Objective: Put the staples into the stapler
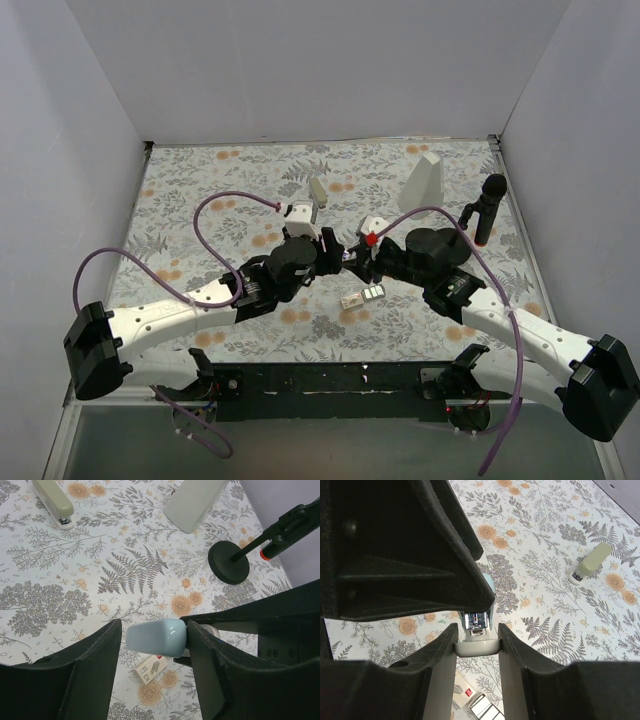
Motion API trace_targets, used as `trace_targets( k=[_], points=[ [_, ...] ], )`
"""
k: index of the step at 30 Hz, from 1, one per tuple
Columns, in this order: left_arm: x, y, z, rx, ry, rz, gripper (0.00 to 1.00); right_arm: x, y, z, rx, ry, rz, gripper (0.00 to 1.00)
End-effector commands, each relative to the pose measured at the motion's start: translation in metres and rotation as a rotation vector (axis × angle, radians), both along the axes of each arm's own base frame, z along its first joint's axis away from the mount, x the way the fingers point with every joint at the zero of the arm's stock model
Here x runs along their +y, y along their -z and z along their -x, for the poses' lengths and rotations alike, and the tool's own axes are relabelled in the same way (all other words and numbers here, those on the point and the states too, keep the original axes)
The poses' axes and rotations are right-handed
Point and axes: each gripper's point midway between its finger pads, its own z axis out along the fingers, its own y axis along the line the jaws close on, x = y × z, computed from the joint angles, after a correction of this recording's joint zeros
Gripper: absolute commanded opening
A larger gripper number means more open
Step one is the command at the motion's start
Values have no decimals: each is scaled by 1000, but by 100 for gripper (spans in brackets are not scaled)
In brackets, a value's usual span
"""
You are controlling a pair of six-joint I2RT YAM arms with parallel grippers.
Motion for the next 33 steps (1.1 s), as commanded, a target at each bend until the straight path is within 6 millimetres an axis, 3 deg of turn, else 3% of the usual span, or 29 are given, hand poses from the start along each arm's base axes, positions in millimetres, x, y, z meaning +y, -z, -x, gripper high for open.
trace_targets(
  k=[1,3,6,13,17,19,26,33],
  points=[
    [-15,-4,6,15,64,-2,54,9,-37,-7,-84,-5,-70,1],
    [-16,-3,5,21,58,1,52,9,-36,-6,-83,-6,-71,1],
    [-9,2,1,30,3,-1,40,8,-36,-7,-87,0,-73,1],
    [21,9,-1,36,-117,11,1,-3,-46,-7,-122,51,-118,1],
    [39,24,-6,72,-169,58,0,-5,-59,0,-151,40,-193,1],
    [50,41,-5,113,-195,79,0,-7,-64,4,-166,36,-233,1],
    [69,78,-10,232,-216,175,0,-8,-69,10,-180,16,-262,1],
    [73,101,-9,324,-210,242,0,-7,-85,22,-207,-38,-325,1]
  ],
)
